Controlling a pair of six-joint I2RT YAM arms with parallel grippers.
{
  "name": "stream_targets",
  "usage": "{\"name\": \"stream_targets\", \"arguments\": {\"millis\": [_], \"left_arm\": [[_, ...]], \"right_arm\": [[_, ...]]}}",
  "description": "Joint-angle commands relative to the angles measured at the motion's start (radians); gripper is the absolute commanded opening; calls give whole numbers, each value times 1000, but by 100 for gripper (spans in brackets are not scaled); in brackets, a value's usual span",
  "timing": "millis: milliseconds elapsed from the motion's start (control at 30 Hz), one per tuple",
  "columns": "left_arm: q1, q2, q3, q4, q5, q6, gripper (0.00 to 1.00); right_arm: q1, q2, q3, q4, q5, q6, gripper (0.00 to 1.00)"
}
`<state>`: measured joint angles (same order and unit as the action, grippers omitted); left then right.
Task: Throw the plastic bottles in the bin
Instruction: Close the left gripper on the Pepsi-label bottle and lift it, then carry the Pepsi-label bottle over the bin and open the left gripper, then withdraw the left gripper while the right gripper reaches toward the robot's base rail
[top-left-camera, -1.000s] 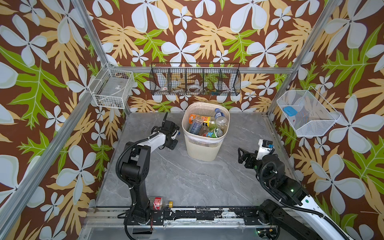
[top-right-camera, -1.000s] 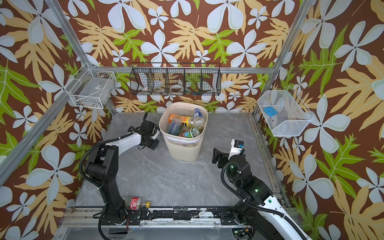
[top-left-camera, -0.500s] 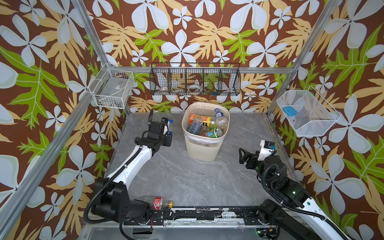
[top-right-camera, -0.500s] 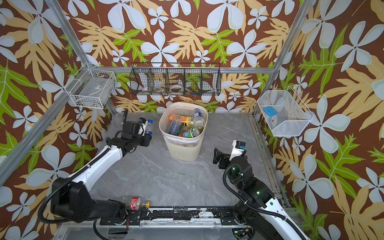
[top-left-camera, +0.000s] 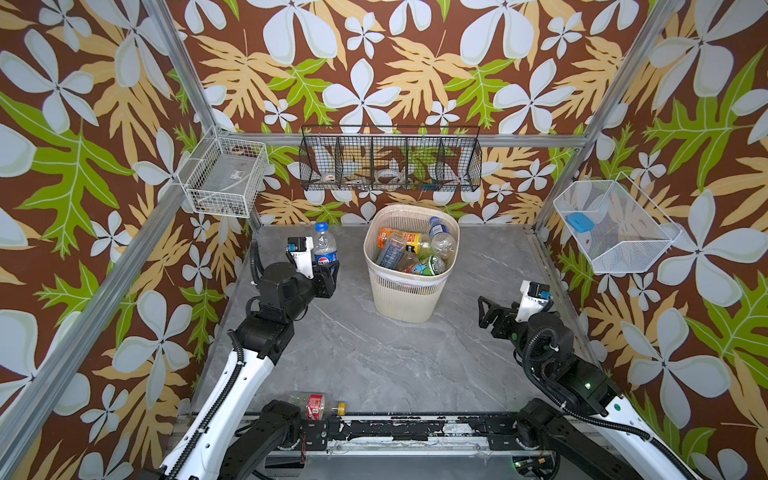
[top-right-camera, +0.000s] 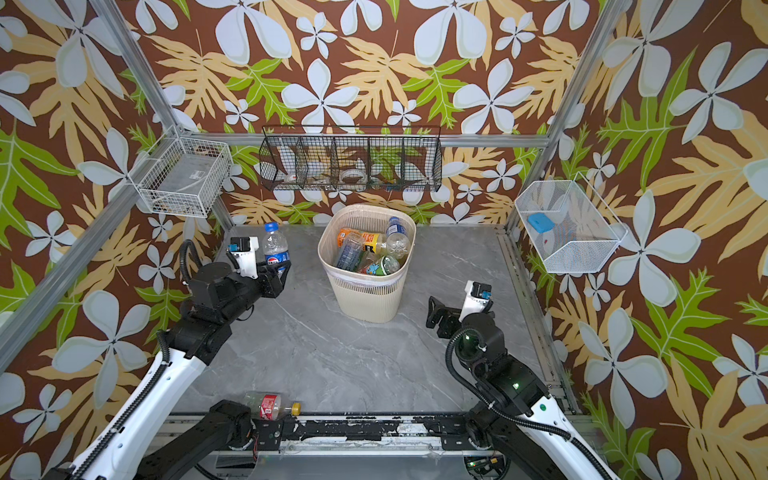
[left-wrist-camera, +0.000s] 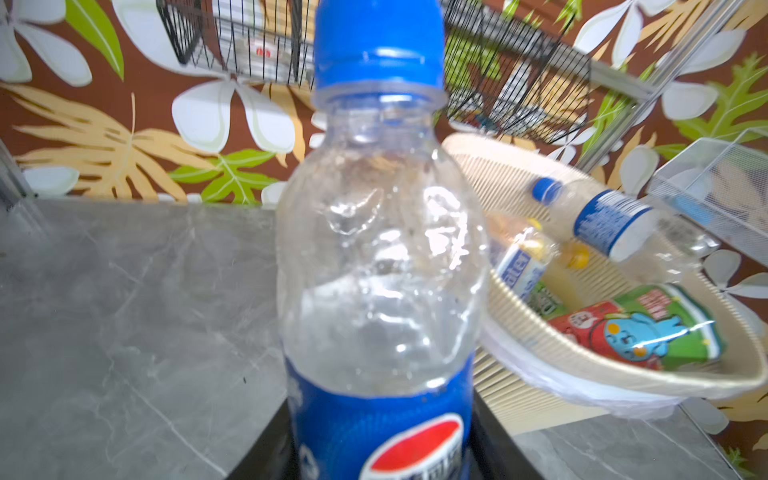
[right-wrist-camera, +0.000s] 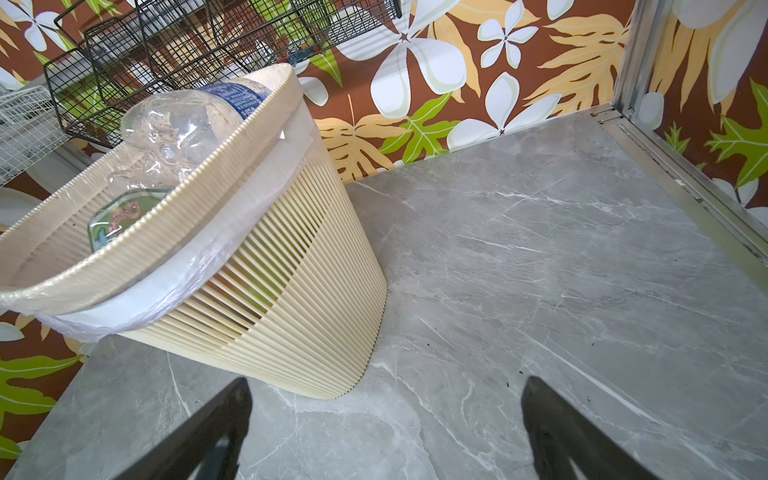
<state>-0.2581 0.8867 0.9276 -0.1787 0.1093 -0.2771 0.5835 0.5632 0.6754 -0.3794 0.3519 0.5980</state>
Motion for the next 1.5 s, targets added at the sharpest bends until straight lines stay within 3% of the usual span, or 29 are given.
{"name": "stream_targets", "arguments": {"millis": [0, 133, 333, 500, 633, 967, 1000, 1033, 1133, 1467], "left_arm": [[2, -17, 42, 19, 69, -55, 40], [-44, 5, 100, 60, 131, -125, 39], [-288, 163, 253, 54, 0, -109, 39], [-425, 354, 394, 56, -71, -89, 39], [-441, 467, 477, 48, -78, -99, 39], [-441, 550, 523, 41, -78, -105, 42], [-441, 558, 528, 33, -83, -106, 44], [-441, 569, 539, 15, -97, -110, 55], [-441, 604, 598, -68, -153, -126, 99], [-441, 504, 607, -59, -212, -77, 100]], "right_arm": [[1, -4, -4, 13, 16, 10, 99], [1, -9, 0, 9, 20, 10, 100], [1, -15, -2, 8, 13, 18, 100], [0, -29, 1, -1, 17, 22, 100], [1, -37, 13, -22, 24, 22, 100], [1, -51, 14, -32, 36, 16, 100], [1, -49, 14, -31, 35, 16, 100], [1, -49, 14, -30, 35, 13, 100], [1, -48, 18, -30, 37, 12, 100], [1, -59, 13, -44, 48, 8, 100]]}}
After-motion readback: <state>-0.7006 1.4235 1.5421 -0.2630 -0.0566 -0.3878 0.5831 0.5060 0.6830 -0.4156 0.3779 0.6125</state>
